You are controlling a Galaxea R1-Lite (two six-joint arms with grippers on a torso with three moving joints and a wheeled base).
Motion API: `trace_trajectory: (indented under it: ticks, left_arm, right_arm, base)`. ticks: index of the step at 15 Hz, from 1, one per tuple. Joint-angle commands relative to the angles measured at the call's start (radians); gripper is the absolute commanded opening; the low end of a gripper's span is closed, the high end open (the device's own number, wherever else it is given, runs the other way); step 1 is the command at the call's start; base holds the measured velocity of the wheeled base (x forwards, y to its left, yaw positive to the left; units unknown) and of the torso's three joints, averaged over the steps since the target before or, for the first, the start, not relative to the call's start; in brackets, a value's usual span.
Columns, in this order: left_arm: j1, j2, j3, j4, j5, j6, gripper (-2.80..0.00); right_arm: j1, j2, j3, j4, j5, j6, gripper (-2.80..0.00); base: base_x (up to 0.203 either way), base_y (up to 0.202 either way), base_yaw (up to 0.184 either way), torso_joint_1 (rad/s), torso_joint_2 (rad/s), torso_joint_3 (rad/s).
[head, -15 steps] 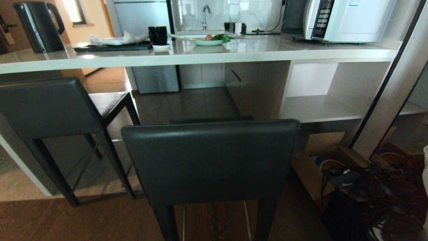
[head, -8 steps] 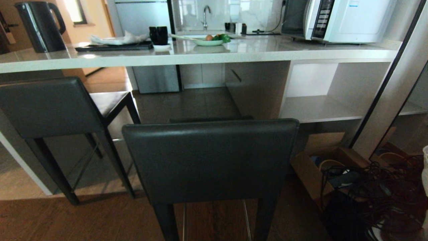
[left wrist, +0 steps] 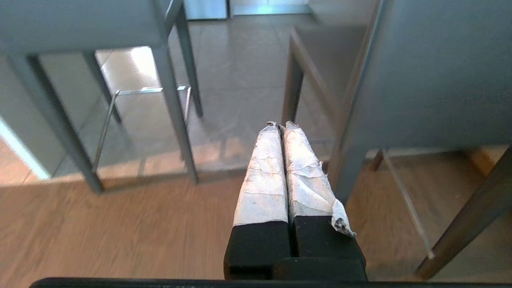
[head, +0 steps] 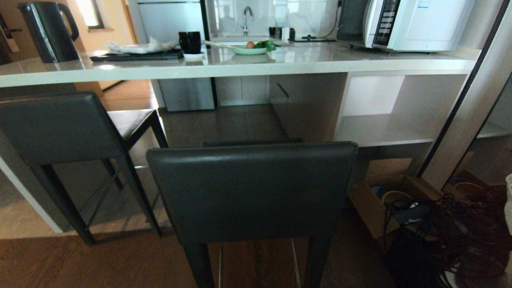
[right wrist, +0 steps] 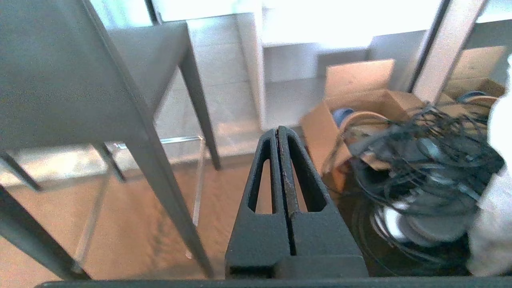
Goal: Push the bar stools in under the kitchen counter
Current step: Push the gray chair back under the dining table
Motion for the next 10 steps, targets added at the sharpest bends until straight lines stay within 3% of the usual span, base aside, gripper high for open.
trace_trajectory:
  ticks: [1,6,8,10]
  left_arm:
    - [-0.009,0.281,-0.041,-0.131,-0.002,-0.004,-2.80]
    - [-0.012,0.837,-0.079,-0.655,-0.004,0.002,-2.80]
    - [-0.020,1.000,-0.085,-0.853,-0.007,0.001,-2.80]
    - [-0.076,1.085,-0.086,-0.957,-0.009,-0.006,-2.80]
  right_arm:
    - [0.000,0.274,-0.028,-0.138,0.004,0.015,-2.80]
    - [0.047,0.788,-0.068,-0.643,0.011,-0.001,-2.80]
    - [0.099,0.949,-0.119,-0.791,0.012,-0.009,-2.80]
    - [0.196,1.057,-0.186,-0.878,0.012,-0.014,-2.80]
  base:
    - [0.000,0.000,0.000,0.000,0.00,0.000]
    - [0.000,0.000,0.000,0.000,0.00,0.000]
    - [0.000,0.000,0.000,0.000,0.00,0.000]
    - [0.000,0.000,0.000,0.000,0.00,0.000]
